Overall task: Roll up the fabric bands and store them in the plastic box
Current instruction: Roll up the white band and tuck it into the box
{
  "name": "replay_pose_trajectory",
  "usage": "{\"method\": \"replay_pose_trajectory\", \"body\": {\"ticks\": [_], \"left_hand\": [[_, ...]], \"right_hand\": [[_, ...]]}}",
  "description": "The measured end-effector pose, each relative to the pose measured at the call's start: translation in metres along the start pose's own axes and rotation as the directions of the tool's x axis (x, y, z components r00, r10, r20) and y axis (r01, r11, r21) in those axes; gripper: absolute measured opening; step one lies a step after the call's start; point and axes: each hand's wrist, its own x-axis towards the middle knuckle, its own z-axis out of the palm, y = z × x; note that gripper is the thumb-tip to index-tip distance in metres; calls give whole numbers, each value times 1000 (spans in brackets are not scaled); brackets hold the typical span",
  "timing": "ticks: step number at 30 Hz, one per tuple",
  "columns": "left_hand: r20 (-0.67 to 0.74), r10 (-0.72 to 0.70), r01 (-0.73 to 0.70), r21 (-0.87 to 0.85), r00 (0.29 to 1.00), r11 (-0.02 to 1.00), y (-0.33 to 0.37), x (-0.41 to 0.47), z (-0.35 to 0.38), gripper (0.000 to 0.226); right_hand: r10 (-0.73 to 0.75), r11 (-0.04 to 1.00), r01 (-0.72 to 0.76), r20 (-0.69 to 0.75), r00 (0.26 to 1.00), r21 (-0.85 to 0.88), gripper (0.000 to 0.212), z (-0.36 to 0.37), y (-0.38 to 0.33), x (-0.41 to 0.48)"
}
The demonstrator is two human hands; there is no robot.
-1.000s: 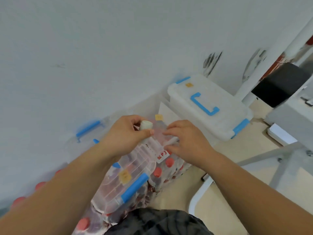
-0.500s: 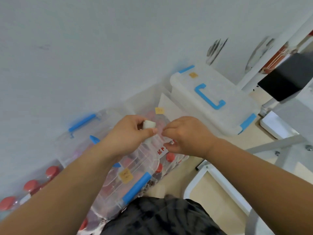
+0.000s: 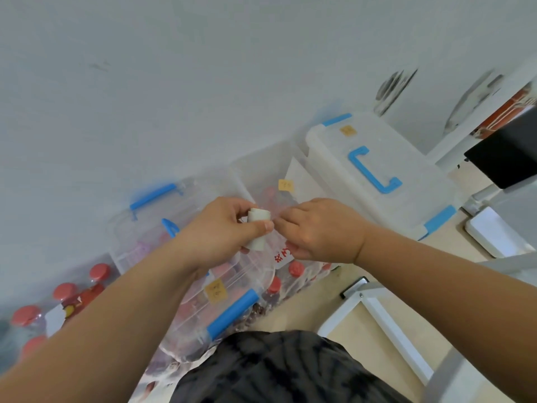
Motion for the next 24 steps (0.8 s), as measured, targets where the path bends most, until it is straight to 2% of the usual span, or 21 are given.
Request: {"method": "replay_pose_trajectory", "body": {"ticks": [4,10,17,24], "left_hand": [[-3,-4,4,5,1000,1000,3,1,1,15],[3,-23,23,0,1000,1000,4,3,2,18],[38,-18,17,17,999,1000,4,2,2,16],[61,-11,11,6,998,1000,0,-1,2,15]], "right_hand": [[19,1000,-19,81,997,3,57,4,7,5],[-78,995,87,158,984,-56,38,0,8,8],[-73,990,97,210,975,-104,23,-7,6,13],[-24,991,52,220,975,-124,23,1,0,11]]}}
